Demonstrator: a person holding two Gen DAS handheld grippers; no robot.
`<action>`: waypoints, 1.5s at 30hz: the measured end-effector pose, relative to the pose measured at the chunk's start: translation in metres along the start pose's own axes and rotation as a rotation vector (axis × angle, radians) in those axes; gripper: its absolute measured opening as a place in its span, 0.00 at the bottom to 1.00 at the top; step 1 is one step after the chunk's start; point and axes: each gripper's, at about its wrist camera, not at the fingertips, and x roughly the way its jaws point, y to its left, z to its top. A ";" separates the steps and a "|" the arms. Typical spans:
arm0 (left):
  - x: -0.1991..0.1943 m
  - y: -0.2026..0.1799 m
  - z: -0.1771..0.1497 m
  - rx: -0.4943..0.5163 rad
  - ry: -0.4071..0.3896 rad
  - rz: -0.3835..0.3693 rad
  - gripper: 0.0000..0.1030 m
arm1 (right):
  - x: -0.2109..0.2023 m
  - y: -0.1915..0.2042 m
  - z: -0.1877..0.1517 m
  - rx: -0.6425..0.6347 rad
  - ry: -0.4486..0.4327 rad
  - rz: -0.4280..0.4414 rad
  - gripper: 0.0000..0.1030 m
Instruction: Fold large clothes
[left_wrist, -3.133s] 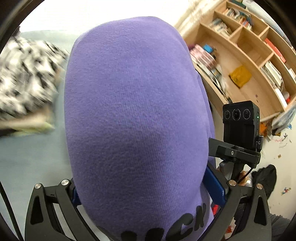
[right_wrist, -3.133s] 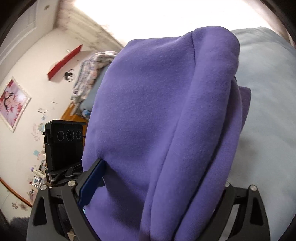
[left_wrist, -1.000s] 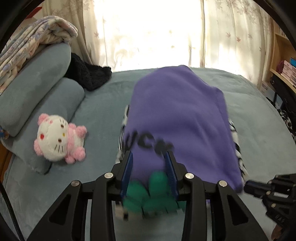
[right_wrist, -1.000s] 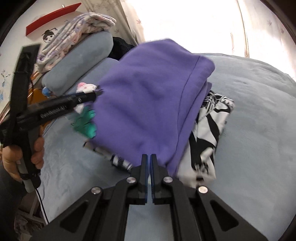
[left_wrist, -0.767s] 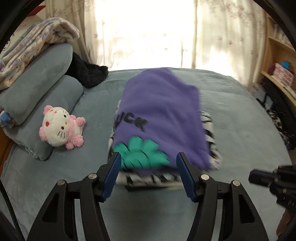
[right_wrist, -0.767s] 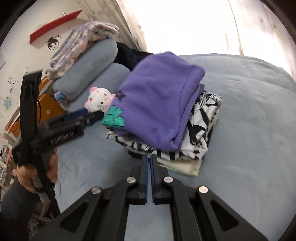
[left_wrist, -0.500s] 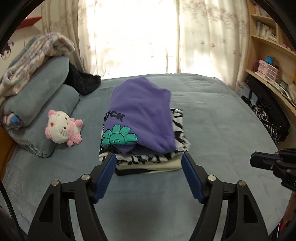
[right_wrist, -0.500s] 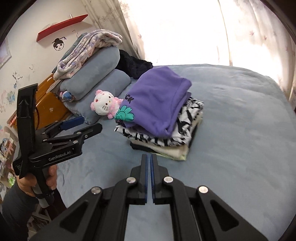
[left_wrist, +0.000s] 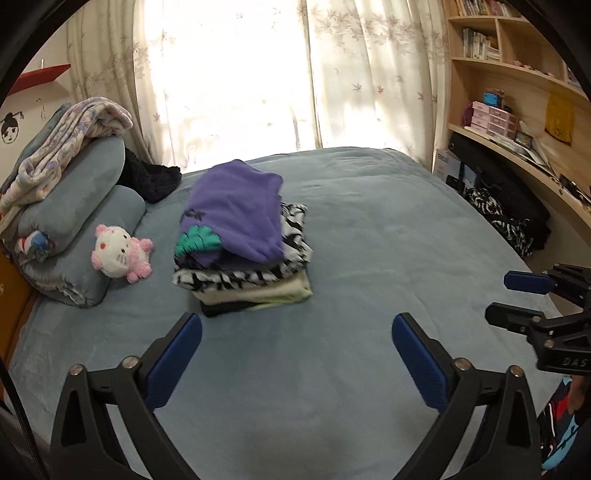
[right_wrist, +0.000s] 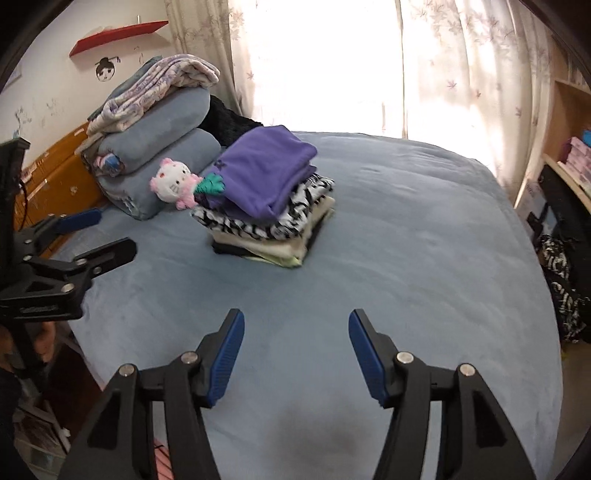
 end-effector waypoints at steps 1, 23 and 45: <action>-0.001 -0.006 -0.011 -0.006 -0.005 -0.005 0.99 | 0.000 -0.001 -0.010 -0.006 0.003 -0.020 0.57; 0.052 -0.052 -0.183 -0.295 0.212 -0.008 0.99 | 0.029 -0.019 -0.167 0.276 0.067 -0.111 0.57; 0.028 -0.064 -0.170 -0.222 0.137 0.055 0.99 | 0.026 0.005 -0.168 0.247 0.018 -0.095 0.58</action>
